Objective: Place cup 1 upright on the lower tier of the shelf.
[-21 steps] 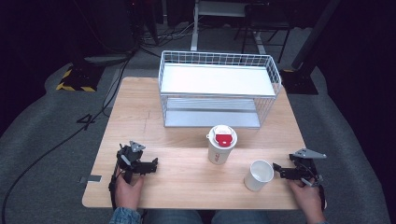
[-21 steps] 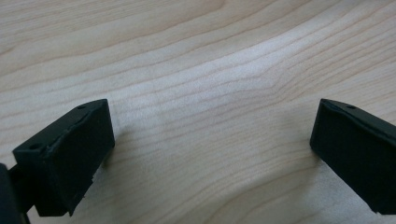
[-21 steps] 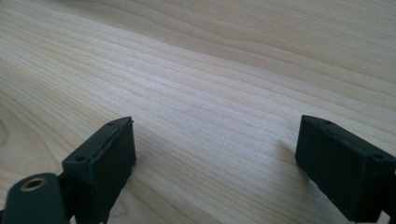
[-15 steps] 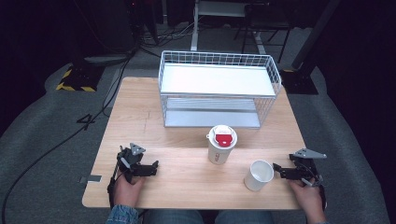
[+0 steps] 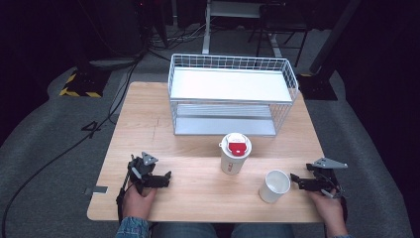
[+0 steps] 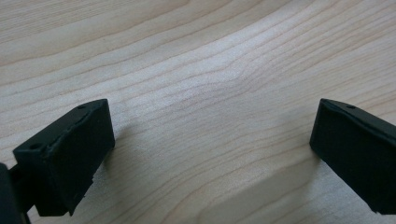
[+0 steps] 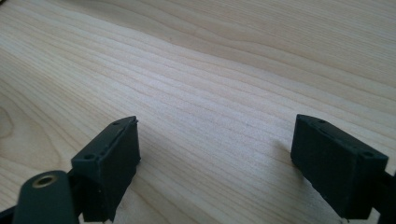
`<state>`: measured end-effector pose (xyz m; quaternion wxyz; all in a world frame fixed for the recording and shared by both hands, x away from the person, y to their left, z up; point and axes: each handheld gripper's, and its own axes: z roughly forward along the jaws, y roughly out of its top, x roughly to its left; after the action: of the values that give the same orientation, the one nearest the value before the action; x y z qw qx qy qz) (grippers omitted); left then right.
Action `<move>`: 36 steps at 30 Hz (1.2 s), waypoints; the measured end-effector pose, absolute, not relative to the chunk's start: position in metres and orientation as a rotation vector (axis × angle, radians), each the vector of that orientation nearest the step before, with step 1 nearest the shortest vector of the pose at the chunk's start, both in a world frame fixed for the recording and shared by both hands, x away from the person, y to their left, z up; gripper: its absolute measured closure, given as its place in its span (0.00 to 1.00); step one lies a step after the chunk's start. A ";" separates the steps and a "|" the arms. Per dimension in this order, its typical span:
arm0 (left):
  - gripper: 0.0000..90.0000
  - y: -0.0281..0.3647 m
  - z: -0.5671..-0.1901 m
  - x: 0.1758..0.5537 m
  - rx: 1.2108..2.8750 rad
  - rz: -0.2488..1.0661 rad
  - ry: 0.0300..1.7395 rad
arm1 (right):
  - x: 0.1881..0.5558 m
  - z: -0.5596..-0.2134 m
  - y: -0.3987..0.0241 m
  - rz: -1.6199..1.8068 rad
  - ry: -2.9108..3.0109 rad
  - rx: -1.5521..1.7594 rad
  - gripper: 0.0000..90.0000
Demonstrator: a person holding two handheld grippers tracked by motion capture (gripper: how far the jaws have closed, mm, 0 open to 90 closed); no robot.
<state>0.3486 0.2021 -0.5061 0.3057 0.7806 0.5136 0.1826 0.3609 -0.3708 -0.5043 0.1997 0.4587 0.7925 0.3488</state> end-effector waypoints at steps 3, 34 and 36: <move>0.00 0.202 -0.506 0.348 2.068 0.479 1.354 | 0.361 -0.504 -0.371 0.971 2.209 1.289 0.18; 0.00 0.202 -0.506 0.349 2.069 0.479 1.352 | 0.326 -0.478 -0.378 1.055 2.183 1.237 0.19; 0.00 0.202 -0.506 0.349 2.069 0.479 1.352 | 0.320 -0.472 -0.376 1.072 2.183 1.219 0.19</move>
<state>0.3492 0.2019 -0.5061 0.3069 0.7822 0.5111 0.1811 0.3196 -0.3760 -0.4719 0.2092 0.4381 0.7848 0.3852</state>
